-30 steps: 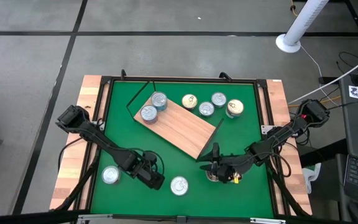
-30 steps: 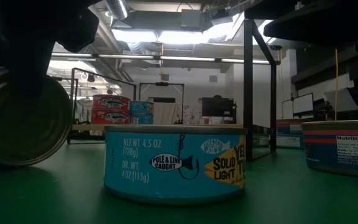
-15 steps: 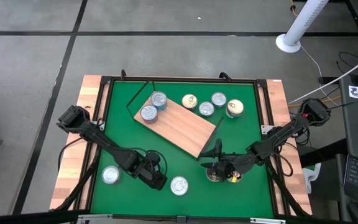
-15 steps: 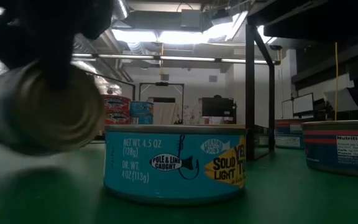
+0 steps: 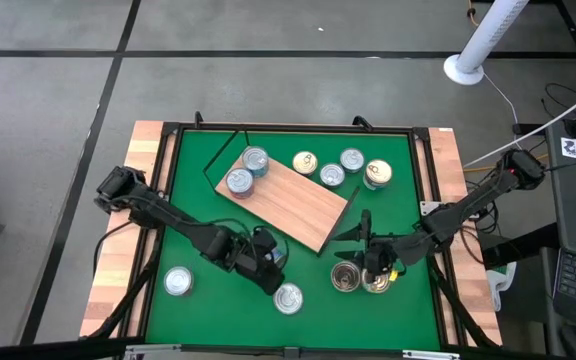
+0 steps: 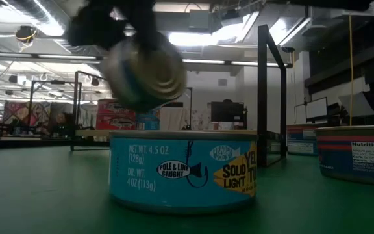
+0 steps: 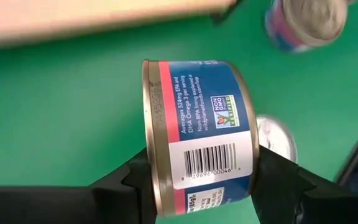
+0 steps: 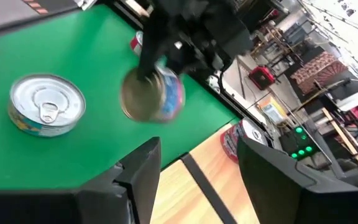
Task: Stack canned seafood by type on shelf
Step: Put the blue and pink tuna can on the shelf
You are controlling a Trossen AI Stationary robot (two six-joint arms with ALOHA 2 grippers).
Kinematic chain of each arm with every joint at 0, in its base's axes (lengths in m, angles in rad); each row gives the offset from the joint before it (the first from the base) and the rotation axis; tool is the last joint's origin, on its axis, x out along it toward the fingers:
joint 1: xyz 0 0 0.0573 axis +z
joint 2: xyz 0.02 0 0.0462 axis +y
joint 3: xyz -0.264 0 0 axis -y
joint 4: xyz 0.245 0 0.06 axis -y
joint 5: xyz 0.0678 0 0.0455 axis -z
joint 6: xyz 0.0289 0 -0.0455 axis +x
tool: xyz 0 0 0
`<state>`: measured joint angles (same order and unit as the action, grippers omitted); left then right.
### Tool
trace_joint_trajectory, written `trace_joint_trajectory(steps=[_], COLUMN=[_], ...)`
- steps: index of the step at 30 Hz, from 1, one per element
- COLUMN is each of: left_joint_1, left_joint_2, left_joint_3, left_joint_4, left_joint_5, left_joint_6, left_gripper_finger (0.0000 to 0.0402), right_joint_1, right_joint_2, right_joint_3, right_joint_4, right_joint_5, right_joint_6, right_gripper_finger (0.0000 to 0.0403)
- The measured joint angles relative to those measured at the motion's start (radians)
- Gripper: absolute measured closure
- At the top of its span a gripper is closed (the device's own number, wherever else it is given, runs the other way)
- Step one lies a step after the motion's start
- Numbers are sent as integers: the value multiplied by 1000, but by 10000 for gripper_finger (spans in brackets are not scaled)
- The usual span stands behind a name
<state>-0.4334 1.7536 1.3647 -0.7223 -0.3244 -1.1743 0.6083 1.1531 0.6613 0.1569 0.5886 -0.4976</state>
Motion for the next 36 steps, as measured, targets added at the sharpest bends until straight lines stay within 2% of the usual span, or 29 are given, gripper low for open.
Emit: trace_joint_trajectory(steps=[10, 20, 25, 29, 36], left_joint_1=[148, 297, 334, 350, 356], left_joint_2=[-1, -2, -2, 5, 97], left_joint_3=[19, 19, 19, 19, 17], left_joint_4=[-4, 7, 9, 11, 36], left_joint_5=[-133, -366, -444, -453, -527], left_joint_6=[325, 733, 915, 1017, 1204], left_gripper_finger=[216, 216, 216, 216, 216], right_joint_1=[0, 0, 0, 0, 0], right_joint_2=[-151, -182, -182, -182, -182], right_joint_3=[0, 0, 0, 0, 0], right_joint_4=[-97, -109, -108, -108, -115], right_joint_5=[-60, -93, -93, -93, -95], right_joint_6=[7, 7, 7, 7, 6], right_gripper_finger=[191, 191, 191, 191, 191])
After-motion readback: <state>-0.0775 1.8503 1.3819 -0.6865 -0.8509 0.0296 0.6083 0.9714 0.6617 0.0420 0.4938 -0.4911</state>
